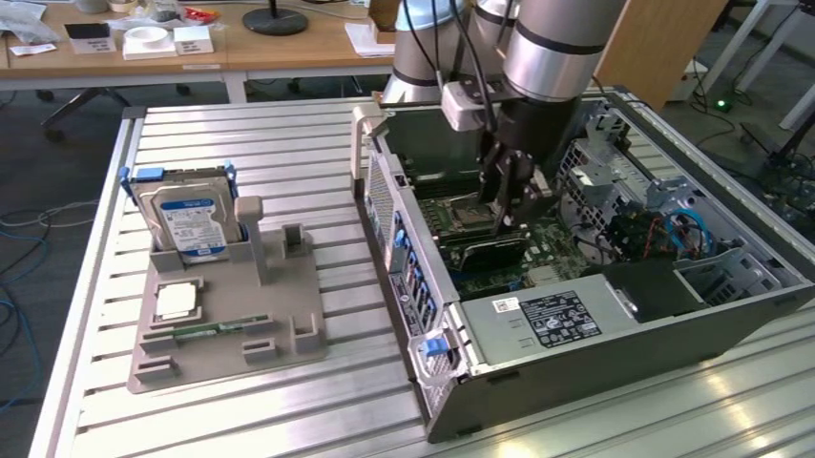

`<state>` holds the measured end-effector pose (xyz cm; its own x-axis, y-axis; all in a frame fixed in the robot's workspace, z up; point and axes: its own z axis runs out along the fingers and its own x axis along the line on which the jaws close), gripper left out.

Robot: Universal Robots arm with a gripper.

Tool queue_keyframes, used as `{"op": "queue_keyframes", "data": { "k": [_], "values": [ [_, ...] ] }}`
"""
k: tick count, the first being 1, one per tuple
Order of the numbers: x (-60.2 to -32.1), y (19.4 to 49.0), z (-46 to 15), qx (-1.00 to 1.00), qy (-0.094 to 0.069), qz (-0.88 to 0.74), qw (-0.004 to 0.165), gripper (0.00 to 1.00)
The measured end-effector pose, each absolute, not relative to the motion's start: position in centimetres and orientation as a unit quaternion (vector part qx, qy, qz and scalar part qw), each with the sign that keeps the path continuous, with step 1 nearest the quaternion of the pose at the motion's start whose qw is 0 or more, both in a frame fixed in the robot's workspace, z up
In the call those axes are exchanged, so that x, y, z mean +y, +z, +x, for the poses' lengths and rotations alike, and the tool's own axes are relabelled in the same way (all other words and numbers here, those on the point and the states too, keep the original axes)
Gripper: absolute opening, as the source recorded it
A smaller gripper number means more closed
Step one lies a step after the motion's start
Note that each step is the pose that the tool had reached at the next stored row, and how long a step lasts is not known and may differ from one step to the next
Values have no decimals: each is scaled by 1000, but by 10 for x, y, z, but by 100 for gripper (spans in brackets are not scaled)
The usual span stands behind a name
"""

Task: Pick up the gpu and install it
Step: 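Insert the gpu into the slot, then press down on the gpu until it lock into place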

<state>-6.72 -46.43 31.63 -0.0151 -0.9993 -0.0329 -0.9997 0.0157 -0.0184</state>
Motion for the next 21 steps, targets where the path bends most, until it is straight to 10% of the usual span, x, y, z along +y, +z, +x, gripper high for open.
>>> {"op": "queue_keyframes", "data": {
  "k": [18, 21],
  "values": [
    [-464, 322, -67, 712, 5, -702, 19, 57],
    [-464, 322, -67, 712, 5, -702, 19, 43]
  ]
}}
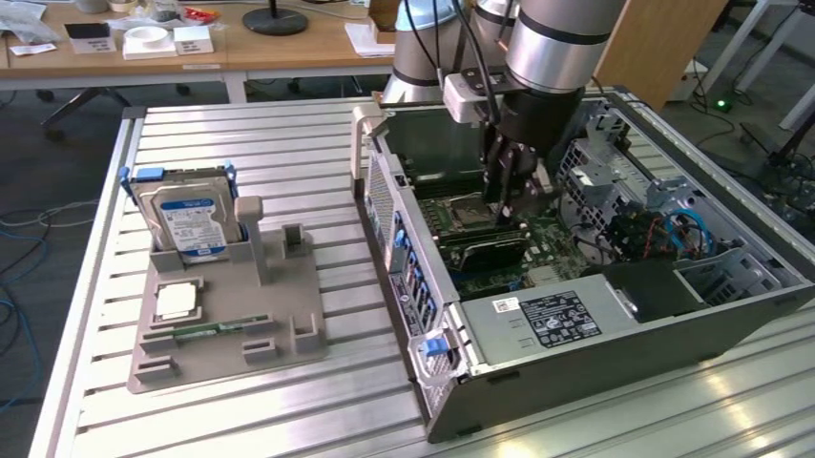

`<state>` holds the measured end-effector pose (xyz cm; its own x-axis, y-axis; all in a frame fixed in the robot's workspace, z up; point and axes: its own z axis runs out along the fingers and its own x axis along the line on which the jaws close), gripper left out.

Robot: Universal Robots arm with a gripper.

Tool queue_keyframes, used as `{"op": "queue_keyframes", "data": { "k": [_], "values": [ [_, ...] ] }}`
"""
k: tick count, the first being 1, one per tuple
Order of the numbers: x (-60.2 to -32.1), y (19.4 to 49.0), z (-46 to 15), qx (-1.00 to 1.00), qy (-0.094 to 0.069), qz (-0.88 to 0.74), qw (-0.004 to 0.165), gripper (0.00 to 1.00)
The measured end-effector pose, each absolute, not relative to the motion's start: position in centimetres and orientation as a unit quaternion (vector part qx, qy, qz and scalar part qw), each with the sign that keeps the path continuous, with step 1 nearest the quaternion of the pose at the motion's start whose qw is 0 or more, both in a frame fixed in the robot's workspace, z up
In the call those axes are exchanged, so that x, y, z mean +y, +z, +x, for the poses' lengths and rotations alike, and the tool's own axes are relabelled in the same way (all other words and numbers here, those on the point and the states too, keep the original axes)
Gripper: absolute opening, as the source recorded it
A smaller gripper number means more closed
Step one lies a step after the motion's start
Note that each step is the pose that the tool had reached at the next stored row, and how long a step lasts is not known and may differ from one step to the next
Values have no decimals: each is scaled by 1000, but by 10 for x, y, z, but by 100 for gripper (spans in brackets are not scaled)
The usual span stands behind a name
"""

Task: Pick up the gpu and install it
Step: 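Press down on the gpu until it lock into place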

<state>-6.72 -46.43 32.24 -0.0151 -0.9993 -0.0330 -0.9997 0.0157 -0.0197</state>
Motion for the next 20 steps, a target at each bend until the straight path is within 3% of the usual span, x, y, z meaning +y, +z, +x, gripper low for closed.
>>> {"op": "queue_keyframes", "data": {
  "k": [4, 7, 9, 20],
  "values": [
    [-464, 322, -67, 712, 5, -701, 19, 32],
    [-464, 322, -67, 712, 5, -702, 19, 14],
    [-464, 322, -67, 712, 5, -702, 19, 11],
    [-462, 322, -67, 712, 5, -701, 19, 11]
  ]
}}
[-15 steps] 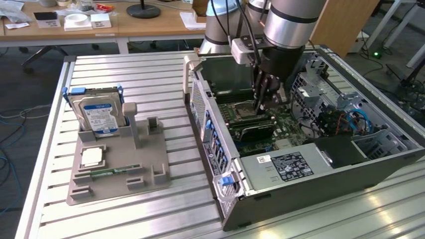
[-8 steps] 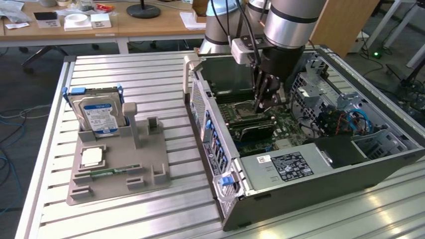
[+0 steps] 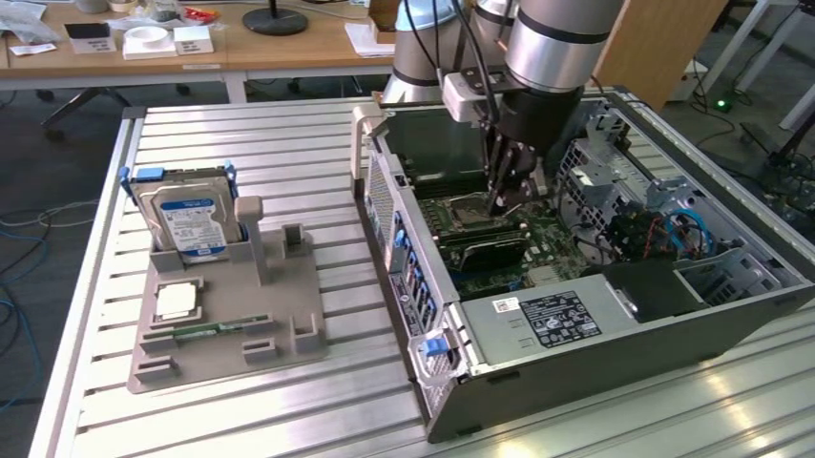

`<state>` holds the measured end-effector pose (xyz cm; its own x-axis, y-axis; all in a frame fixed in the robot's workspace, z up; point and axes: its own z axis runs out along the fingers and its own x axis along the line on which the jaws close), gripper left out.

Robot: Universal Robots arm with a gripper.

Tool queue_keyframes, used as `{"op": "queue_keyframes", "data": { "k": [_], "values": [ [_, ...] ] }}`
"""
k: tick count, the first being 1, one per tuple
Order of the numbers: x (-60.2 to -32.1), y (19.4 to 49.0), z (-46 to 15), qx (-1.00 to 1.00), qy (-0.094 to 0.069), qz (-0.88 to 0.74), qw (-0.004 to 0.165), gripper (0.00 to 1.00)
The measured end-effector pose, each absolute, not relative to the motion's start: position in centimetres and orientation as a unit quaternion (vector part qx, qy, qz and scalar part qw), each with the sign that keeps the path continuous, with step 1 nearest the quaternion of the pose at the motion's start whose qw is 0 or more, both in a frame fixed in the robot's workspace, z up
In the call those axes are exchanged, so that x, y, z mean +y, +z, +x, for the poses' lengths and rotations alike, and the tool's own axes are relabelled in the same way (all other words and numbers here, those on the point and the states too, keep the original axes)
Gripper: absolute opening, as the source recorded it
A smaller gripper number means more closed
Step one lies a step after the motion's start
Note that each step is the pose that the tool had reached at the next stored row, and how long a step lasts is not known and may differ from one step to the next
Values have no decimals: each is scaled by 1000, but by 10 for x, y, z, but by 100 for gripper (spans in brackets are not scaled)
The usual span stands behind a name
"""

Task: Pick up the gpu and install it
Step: 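Press down on the gpu until it lock into place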

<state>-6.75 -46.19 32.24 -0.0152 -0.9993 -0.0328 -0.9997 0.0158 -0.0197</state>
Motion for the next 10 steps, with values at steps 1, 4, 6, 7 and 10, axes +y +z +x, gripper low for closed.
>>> {"op": "queue_keyframes", "data": {
  "k": [1, 4, 6, 7, 10],
  "values": [
    [-460, 322, -67, 712, 5, -702, 19, 11],
    [-456, 322, -67, 712, 5, -702, 19, 11],
    [-454, 321, -67, 712, 5, -702, 19, 11],
    [-454, 319, -67, 712, 5, -702, 19, 11],
    [-453, 314, -67, 712, 5, -702, 19, 11]
  ]
}}
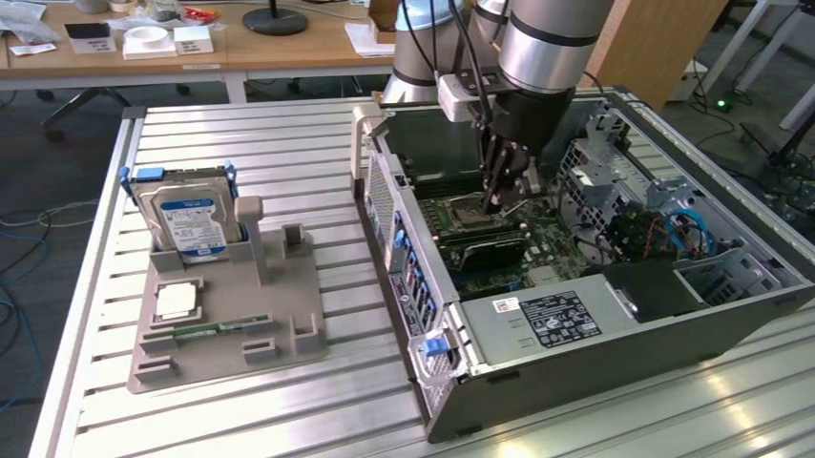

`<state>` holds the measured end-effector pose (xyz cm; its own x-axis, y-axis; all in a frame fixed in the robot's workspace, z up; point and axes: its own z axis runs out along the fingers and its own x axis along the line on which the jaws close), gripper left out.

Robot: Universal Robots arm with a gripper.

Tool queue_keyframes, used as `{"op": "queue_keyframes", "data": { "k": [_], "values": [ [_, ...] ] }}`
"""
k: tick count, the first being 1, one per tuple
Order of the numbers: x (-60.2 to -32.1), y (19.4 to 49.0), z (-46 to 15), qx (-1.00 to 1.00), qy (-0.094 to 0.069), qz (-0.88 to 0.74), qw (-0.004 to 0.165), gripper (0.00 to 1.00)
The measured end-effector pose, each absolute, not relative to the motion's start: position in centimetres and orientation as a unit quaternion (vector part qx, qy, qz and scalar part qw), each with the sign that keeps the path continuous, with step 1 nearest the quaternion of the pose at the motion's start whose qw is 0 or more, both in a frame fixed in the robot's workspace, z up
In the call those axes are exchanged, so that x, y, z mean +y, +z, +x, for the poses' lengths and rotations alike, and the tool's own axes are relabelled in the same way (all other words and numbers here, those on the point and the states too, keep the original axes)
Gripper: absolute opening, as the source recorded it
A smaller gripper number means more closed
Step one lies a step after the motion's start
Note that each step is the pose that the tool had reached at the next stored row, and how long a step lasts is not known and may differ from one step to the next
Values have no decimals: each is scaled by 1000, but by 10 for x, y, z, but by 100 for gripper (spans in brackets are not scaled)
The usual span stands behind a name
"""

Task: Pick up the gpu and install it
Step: 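Press down on the gpu until it lock into place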

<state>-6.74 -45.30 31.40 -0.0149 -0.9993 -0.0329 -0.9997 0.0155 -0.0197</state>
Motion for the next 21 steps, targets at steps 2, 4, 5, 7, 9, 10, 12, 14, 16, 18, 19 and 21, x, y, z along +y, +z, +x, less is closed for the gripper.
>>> {"op": "queue_keyframes", "data": {
  "k": [2, 4, 5, 7, 9, 10, 12, 14, 16, 18, 19, 21],
  "values": [
    [-453, 310, -67, 712, 5, -702, 19, 11],
    [-452, 307, -67, 712, 5, -702, 19, 11],
    [-452, 305, -67, 712, 5, -702, 19, 11],
    [-452, 301, -67, 712, 5, -702, 19, 11],
    [-452, 298, -67, 712, 5, -702, 19, 11],
    [-452, 297, -67, 712, 5, -702, 19, 11],
    [-452, 294, -67, 712, 5, -702, 19, 11],
    [-452, 291, -67, 712, 5, -702, 19, 11],
    [-452, 290, -67, 712, 5, -702, 19, 11],
    [-452, 289, -67, 712, 5, -702, 19, 11],
    [-452, 289, -67, 712, 5, -702, 19, 11],
    [-452, 288, -68, 712, 5, -702, 19, 11]
  ]
}}
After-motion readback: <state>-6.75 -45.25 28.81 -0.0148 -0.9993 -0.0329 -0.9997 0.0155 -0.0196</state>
